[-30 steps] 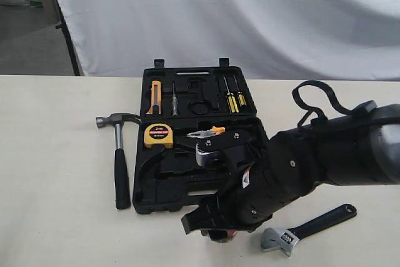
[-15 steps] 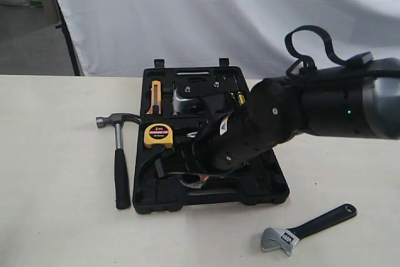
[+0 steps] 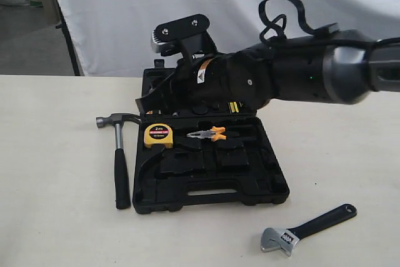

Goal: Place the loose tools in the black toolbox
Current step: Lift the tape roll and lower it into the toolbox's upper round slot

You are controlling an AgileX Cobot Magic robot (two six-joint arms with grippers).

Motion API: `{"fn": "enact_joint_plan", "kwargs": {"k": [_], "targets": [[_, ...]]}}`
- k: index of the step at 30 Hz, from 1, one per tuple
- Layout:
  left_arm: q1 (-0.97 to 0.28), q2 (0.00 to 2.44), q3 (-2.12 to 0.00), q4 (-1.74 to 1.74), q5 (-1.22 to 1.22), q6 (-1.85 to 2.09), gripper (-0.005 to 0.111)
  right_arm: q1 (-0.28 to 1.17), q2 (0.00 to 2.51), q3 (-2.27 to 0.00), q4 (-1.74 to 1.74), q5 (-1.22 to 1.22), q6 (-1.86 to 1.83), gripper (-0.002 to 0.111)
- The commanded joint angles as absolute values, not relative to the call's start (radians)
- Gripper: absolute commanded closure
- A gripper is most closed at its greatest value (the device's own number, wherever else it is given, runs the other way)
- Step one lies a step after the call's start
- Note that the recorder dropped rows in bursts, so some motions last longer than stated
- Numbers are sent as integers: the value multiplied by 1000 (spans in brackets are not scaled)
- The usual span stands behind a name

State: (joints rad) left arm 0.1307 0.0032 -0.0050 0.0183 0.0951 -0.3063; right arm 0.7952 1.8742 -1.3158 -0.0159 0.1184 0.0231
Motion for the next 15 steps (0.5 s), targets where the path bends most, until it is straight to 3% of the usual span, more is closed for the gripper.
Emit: {"fn": "enact_joint_plan", "kwargs": {"k": [1,8,15], "targets": [[156,0,-8,23,88,-311,106,699,2021,-1469,-28,87,89,109],[156,0,-8,23,88,-311,106,631,2293,-1721,-28,147,141,109],[156,0,-8,23,88,-311,106,630,2379,-1779,-103,131,130,109]]}}
